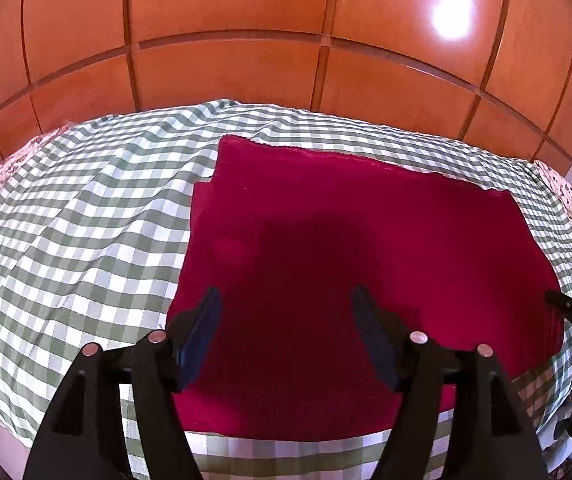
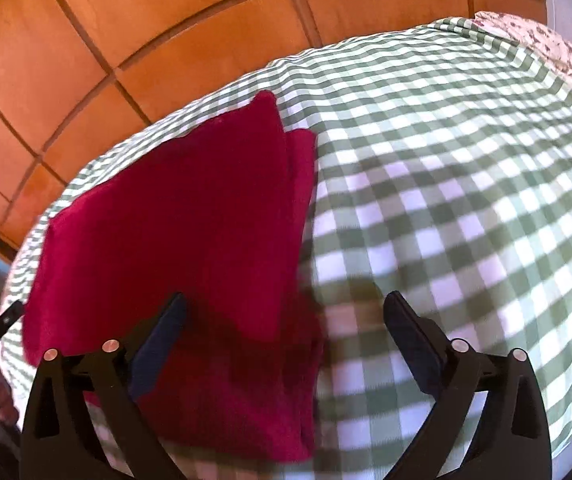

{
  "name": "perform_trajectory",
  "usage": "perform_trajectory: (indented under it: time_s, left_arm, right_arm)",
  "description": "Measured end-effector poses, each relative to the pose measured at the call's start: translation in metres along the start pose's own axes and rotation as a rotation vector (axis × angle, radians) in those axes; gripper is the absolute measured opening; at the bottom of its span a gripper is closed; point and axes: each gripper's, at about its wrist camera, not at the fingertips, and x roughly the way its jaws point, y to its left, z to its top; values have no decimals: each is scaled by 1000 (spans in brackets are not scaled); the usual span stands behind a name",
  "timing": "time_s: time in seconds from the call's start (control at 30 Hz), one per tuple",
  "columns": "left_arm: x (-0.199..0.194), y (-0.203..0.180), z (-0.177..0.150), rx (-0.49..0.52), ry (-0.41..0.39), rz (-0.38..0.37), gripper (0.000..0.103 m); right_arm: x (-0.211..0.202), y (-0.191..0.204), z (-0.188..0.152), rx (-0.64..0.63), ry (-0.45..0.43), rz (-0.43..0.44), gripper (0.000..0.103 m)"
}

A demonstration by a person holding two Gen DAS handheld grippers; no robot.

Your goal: Fold small clothes

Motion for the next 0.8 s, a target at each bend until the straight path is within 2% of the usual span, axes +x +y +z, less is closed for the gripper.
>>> perform_trajectory:
  time_s: [0.17, 0.27, 0.33, 0.47, 0.57, 0.6, 0.8]
  left_arm:
    - [-1, -13, -1, 39, -1, -8, 68]
    - [-2, -21, -2, 71, -7, -6, 68]
    - [-2, -24, -2, 81, -7, -11, 68]
    - [3, -33, -3, 111, 9, -23, 68]
    - [10, -39, -4, 132, 28, -37, 66]
    - [12, -40, -5, 139, 30, -34, 66]
    - [30, -46, -9, 159, 72, -30, 67]
  right_arm:
    - [-3, -4, -10, 77, 15, 150, 99]
    - [0, -4, -10, 109, 12, 201, 97]
    - [1, -4, -10, 110, 16, 222, 91]
    - [3, -6, -11, 124, 7, 250, 87]
    - [3, -8, -11, 139, 2, 256, 73]
    - [3, -9, -11, 144, 8, 259, 65]
    - [1, -12, -12, 145, 30, 292, 60]
